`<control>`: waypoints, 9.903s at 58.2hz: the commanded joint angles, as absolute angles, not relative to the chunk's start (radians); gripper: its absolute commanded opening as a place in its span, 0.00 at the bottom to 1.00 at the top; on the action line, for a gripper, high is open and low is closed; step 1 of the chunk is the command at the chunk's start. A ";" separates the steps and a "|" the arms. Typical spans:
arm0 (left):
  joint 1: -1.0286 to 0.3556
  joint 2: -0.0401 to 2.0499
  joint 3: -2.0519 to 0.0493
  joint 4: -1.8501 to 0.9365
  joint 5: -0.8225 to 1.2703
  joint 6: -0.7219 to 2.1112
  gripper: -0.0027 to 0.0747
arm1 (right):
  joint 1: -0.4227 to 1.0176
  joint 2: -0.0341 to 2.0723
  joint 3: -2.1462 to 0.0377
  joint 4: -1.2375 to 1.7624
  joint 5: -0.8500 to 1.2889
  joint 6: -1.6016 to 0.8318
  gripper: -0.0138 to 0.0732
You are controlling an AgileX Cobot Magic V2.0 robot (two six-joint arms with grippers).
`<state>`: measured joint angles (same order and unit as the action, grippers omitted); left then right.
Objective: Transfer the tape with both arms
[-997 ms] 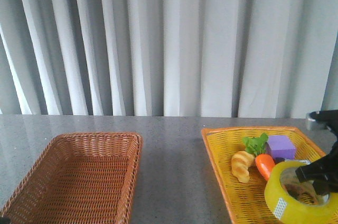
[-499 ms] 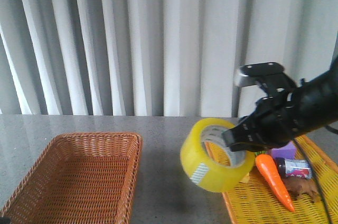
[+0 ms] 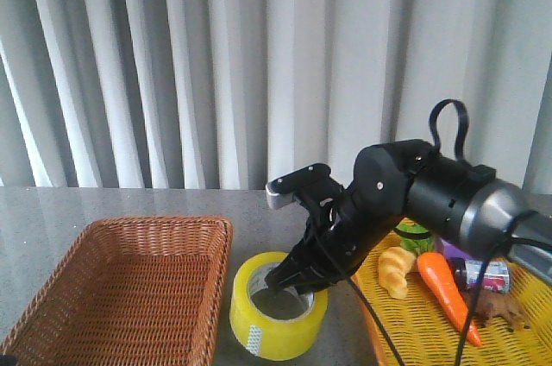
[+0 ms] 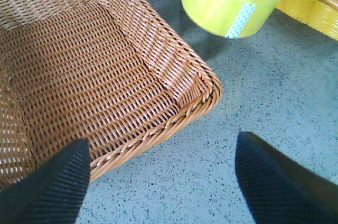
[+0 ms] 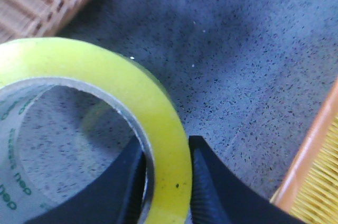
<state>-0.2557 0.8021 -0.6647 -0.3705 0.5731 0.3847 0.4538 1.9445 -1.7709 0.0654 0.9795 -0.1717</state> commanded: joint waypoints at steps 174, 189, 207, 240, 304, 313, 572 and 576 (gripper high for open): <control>-0.462 1.864 -1.663 -0.391 0.710 0.545 0.62 | 0.261 0.655 -0.701 0.057 0.705 -0.063 0.55; -0.462 2.043 -1.873 -0.338 0.760 0.541 0.62 | 0.261 0.655 -0.701 0.057 0.704 -0.066 0.55; -0.462 2.189 -2.030 -0.293 0.874 0.533 0.60 | 0.261 0.655 -0.701 0.057 0.702 -0.066 0.55; -0.462 2.190 -2.114 -0.294 0.998 0.485 0.17 | 0.261 0.655 -0.701 0.057 0.697 -0.066 0.55; -0.198 1.589 -1.745 -0.119 0.984 0.246 0.18 | 0.261 0.655 -0.701 0.053 0.683 -0.066 0.55; -0.156 1.542 -1.493 -0.125 0.753 0.243 0.18 | 0.261 0.655 -0.701 0.053 0.682 -0.066 0.55; -0.061 -0.026 0.017 -0.050 0.020 -0.042 0.03 | 0.261 0.655 -0.701 0.060 0.704 -0.065 0.15; -0.061 -0.026 0.017 -0.050 0.020 -0.042 0.03 | 0.261 0.655 -0.701 0.060 0.705 -0.065 0.15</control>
